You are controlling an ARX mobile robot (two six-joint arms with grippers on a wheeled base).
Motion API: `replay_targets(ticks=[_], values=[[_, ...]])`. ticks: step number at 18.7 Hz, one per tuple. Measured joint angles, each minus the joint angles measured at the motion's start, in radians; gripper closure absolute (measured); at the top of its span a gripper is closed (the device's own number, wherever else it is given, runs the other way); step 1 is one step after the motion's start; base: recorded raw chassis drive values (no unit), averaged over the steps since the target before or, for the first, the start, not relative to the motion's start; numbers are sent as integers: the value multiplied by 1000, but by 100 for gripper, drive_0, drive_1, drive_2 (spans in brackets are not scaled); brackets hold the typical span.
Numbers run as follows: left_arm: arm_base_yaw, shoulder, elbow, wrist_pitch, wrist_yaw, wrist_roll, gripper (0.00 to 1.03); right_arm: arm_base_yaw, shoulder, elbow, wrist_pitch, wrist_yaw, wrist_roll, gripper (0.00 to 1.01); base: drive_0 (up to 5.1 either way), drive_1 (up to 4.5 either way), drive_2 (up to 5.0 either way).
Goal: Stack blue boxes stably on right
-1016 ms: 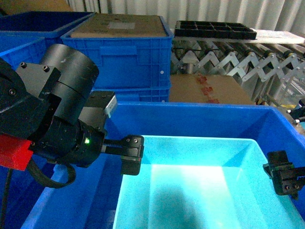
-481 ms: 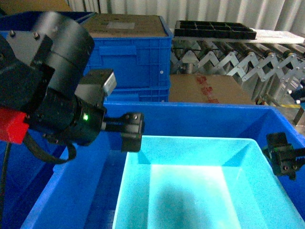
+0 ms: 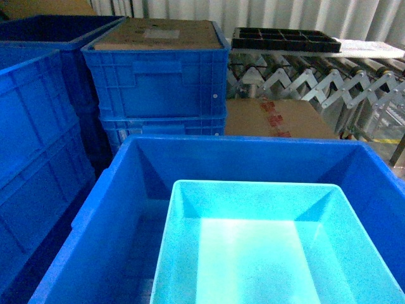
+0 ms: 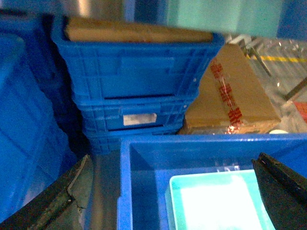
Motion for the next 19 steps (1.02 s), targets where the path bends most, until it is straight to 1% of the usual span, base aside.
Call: replay_targets(ticks=[1,2,4,5,6,8,16,17,18,19], values=[[5,-72,-2,-23,-1,-6,5,-15,-68,5,-22,-14,4,3,0,0,0],[2,-128,-21,-17,-7,-8,5,-21,-105,3,-43,-19,6,3,0,0,0],[-6,-171,-49,-6,-7,-11,5,-26,-123,-3,-63,-27,8,3,0,0,0],[-6,-184,-53,-24,-6,-11,5,-26,-134,-13,-40,-38,12,3,0,0,0],[-6,-186,-55,-19,-7,-11,5,-24,-151,-17,-35,-21,11,3,0,0,0],[-6,-186,-55,-20,-8,-11,5,-24,-166,-18,-31,-16,11,3,0,0,0],[-4,-185,-55,-20,-10,-11,5,-24,-173,-19,-27,-10,13,4,0,0,0],[-11,-200,-119,163,-79,19,11,18,-249,-158,80,42,53,26,0,0,0],[19,-324,-381,446,-148,118,35,27,-339,-345,163,42,65,50,0,0,0],[45,-373,-474,527,-140,138,46,22,-367,-410,189,45,67,61,0,0,0]])
